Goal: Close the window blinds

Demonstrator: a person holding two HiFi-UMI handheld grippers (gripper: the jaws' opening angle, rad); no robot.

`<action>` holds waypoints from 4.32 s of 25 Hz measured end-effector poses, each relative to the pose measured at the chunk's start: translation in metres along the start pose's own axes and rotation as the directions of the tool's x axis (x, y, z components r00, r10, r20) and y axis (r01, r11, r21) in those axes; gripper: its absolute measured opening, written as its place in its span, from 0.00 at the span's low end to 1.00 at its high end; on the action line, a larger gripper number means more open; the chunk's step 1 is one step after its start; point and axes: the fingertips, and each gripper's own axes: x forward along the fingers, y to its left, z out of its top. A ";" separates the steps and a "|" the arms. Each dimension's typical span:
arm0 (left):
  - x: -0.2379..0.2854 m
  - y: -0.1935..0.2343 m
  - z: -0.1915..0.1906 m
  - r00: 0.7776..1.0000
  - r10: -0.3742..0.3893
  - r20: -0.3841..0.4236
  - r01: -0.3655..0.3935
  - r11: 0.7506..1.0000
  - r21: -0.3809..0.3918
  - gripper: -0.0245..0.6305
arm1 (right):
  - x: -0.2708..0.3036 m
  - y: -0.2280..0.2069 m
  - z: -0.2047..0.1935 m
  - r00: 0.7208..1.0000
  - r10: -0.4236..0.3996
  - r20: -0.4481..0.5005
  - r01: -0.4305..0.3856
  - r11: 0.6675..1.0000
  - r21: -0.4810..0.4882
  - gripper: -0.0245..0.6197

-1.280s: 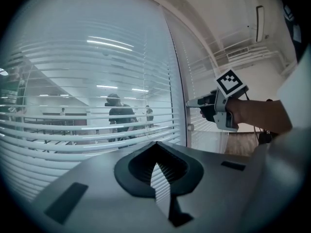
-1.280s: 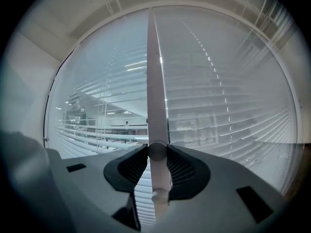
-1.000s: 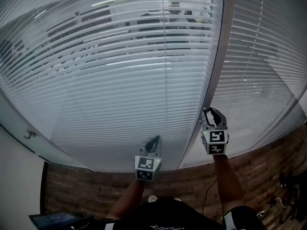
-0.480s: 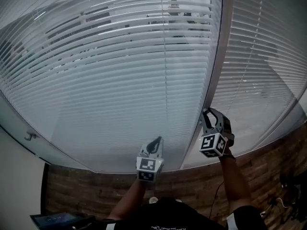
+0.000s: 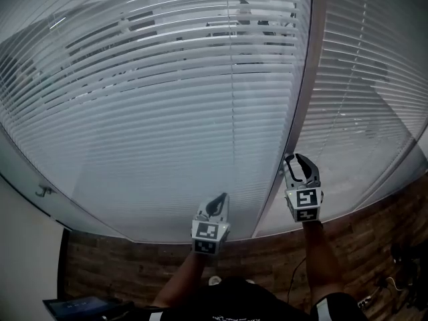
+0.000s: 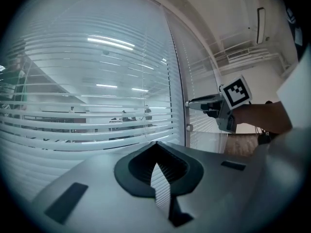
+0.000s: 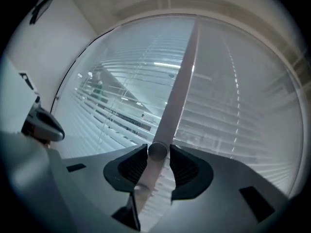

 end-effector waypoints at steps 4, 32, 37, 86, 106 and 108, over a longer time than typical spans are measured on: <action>0.001 -0.005 -0.001 1.000 -0.011 0.012 0.011 1.000 -0.008 0.03 | 0.004 -0.001 -0.008 0.999 0.040 0.023 -0.045 0.972 0.229 0.25; -0.005 0.005 0.001 1.000 0.004 0.016 -0.004 1.000 0.016 0.03 | 0.009 0.007 -0.013 0.991 -0.051 -0.121 -0.053 0.687 -0.725 0.24; -0.002 0.001 -0.002 1.000 -0.018 0.007 0.018 0.999 0.033 0.03 | 0.010 0.009 -0.015 0.980 -0.132 -0.148 -0.079 0.425 -0.902 0.24; -0.008 0.011 0.000 1.000 -0.012 0.009 0.012 1.000 0.013 0.03 | 0.003 0.002 -0.002 0.991 -0.092 -0.096 0.075 0.982 -0.173 0.23; -0.006 -0.001 0.002 0.999 -0.038 -0.002 0.038 0.999 0.026 0.03 | 0.007 0.014 -0.018 0.979 -0.183 -0.085 -0.054 0.170 -0.984 0.23; -0.004 0.000 0.001 0.999 -0.033 0.006 0.033 0.999 0.037 0.03 | 0.008 0.010 -0.018 0.978 -0.196 -0.074 -0.039 0.177 -0.984 0.23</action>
